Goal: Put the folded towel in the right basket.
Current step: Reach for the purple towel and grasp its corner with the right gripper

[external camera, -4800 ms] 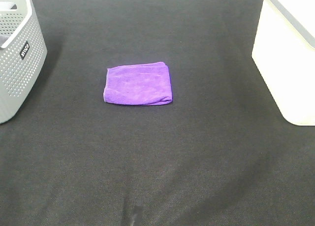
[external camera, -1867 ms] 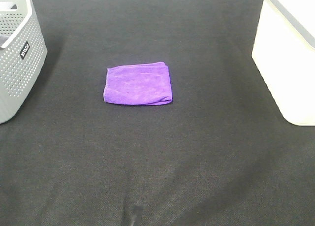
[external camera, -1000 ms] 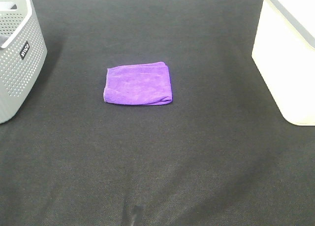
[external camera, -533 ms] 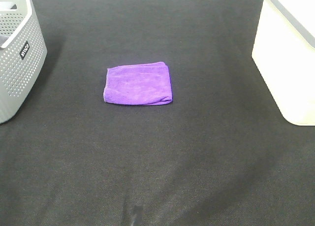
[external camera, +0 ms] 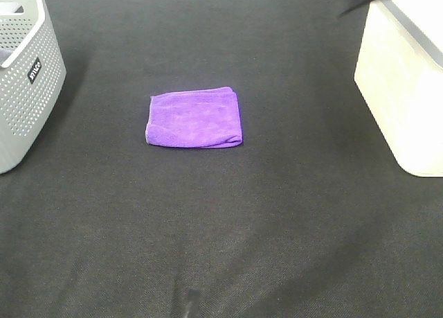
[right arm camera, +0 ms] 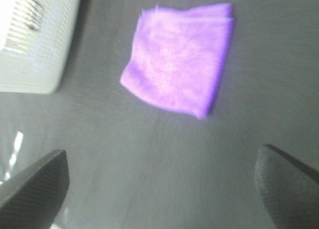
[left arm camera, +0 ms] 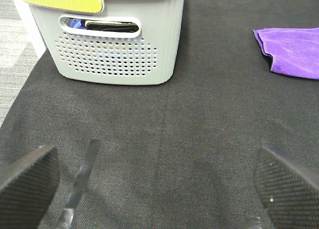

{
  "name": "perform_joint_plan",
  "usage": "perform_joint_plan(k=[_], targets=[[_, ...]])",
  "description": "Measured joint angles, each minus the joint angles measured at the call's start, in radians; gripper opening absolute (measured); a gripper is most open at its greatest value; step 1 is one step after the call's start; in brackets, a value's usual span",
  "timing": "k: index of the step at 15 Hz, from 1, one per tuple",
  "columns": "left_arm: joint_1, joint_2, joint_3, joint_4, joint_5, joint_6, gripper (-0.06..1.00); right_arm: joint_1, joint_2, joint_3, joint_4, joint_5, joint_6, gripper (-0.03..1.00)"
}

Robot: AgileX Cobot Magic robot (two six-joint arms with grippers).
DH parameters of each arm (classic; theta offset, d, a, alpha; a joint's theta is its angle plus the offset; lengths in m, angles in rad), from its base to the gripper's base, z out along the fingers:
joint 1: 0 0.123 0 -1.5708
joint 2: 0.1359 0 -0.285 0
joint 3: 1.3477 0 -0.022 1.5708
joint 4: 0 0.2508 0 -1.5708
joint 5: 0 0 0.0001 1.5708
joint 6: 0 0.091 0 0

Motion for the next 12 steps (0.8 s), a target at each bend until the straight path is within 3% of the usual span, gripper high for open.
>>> perform_joint_plan(k=[7, 12], targets=[[0.0, 0.0, 0.0, 0.0, 0.0, 0.0, 0.99, 0.078, 0.557, -0.429, 0.033, 0.007, -0.003, 0.95], [0.0, 0.0, 0.0, 0.0, 0.0, 0.0, 0.99, 0.078, 0.657, -0.453, 0.008, -0.006, -0.003, 0.94]])
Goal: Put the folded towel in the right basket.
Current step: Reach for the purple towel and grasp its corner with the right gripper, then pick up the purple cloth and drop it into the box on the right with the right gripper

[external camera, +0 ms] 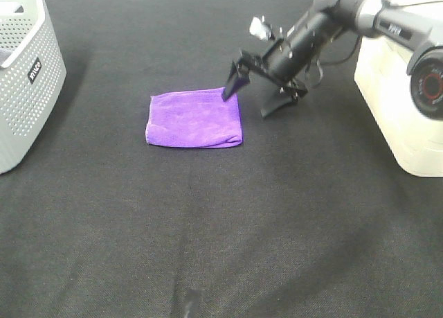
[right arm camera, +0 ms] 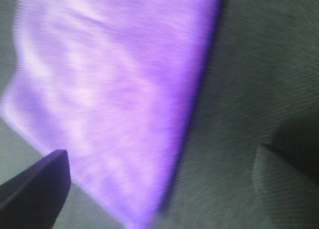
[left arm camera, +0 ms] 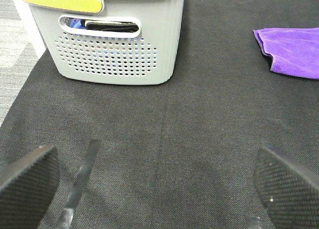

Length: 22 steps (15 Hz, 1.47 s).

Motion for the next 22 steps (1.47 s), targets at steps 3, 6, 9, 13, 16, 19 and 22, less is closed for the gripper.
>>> perform_joint_plan(k=[3, 6, 9, 13, 16, 19, 22], targets=[[0.0, 0.0, 0.0, 0.0, 0.0, 0.0, 0.99, 0.0, 0.017, -0.01, 0.01, -0.021, 0.0, 0.93], [0.0, 0.0, 0.0, 0.0, 0.0, 0.0, 0.99, 0.002, 0.024, -0.012, 0.012, -0.051, 0.002, 0.93], [0.0, 0.0, 0.0, 0.0, 0.0, 0.0, 0.99, 0.033, 0.056, -0.032, 0.027, -0.099, 0.014, 0.9], [0.0, 0.0, 0.0, 0.0, 0.0, 0.0, 0.99, 0.088, 0.078, -0.04, 0.059, -0.172, 0.03, 0.86], [0.0, 0.0, 0.0, 0.0, 0.0, 0.0, 0.99, 0.176, 0.095, -0.041, 0.064, -0.256, 0.03, 0.65], [0.0, 0.0, 0.0, 0.0, 0.0, 0.0, 0.99, 0.183, 0.107, -0.039, 0.061, -0.273, 0.031, 0.25], [0.0, 0.0, 0.0, 0.0, 0.0, 0.0, 0.99, 0.186, 0.107, -0.097, -0.009, -0.205, 0.031, 0.12]])
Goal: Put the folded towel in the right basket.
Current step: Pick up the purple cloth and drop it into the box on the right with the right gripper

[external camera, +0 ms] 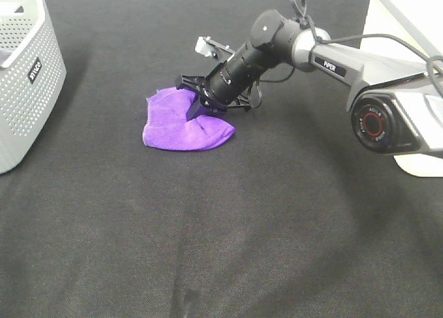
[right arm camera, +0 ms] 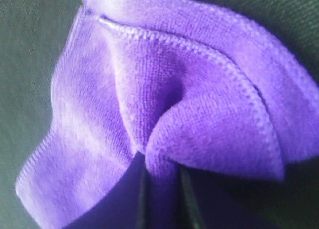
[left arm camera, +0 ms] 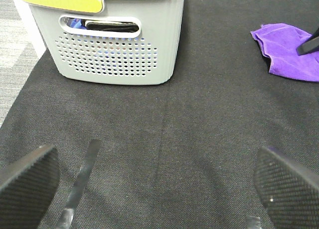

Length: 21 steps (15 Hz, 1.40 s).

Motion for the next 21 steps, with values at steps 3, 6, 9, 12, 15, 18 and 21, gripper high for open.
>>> perform_joint_plan(k=[3, 6, 9, 12, 15, 18, 21], targets=[[0.0, 0.0, 0.0, 0.0, 0.0, 0.0, 0.99, 0.0, -0.015, -0.115, -0.064, 0.192, 0.005, 0.12], [0.0, 0.0, 0.0, 0.0, 0.0, 0.0, 0.99, -0.023, -0.155, -0.198, -0.114, 0.21, 0.061, 0.12], [0.0, 0.0, 0.0, 0.0, 0.0, 0.0, 0.99, -0.106, -0.356, -0.14, -0.233, 0.214, 0.063, 0.12], [0.0, 0.0, 0.0, 0.0, 0.0, 0.0, 0.99, -0.258, -0.592, 0.011, -0.342, 0.215, 0.027, 0.12], [0.0, 0.0, 0.0, 0.0, 0.0, 0.0, 0.99, -0.463, -0.693, 0.058, -0.376, 0.216, 0.006, 0.12], [0.0, 0.0, 0.0, 0.0, 0.0, 0.0, 0.99, -0.59, -0.678, 0.064, -0.385, 0.219, -0.029, 0.12], [0.0, 0.0, 0.0, 0.0, 0.0, 0.0, 0.99, -0.668, -0.629, 0.065, -0.387, 0.224, -0.046, 0.12]])
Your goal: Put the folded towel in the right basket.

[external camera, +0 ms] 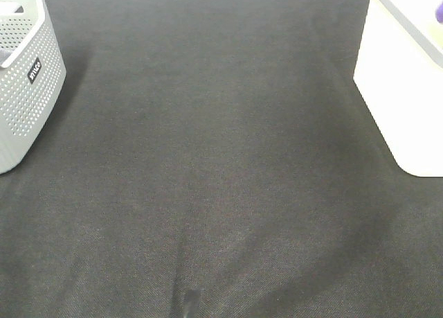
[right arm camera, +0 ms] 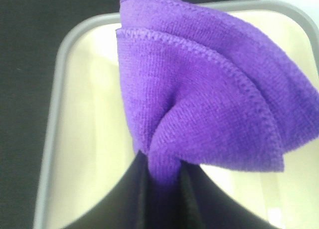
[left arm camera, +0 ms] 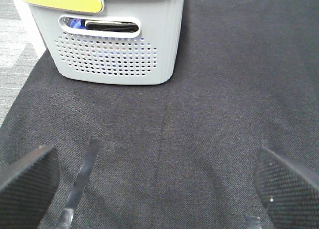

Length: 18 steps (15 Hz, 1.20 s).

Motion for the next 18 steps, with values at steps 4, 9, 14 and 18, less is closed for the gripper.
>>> perform_joint_plan(k=[4, 9, 14, 18], targets=[[0.0, 0.0, 0.0, 0.0, 0.0, 0.0, 0.99, -0.008, 0.069, 0.0, -0.039, 0.0, 0.001, 0.25], [0.0, 0.0, 0.0, 0.0, 0.0, 0.0, 0.99, -0.008, 0.081, 0.003, -0.106, 0.001, 0.084, 0.96], [0.0, 0.0, 0.0, 0.0, 0.0, 0.0, 0.99, 0.107, 0.004, 0.004, -0.108, 0.001, 0.131, 0.97], [0.0, 0.0, 0.0, 0.0, 0.0, 0.0, 0.99, 0.412, -0.05, 0.004, -0.188, 0.0, 0.193, 0.97]])
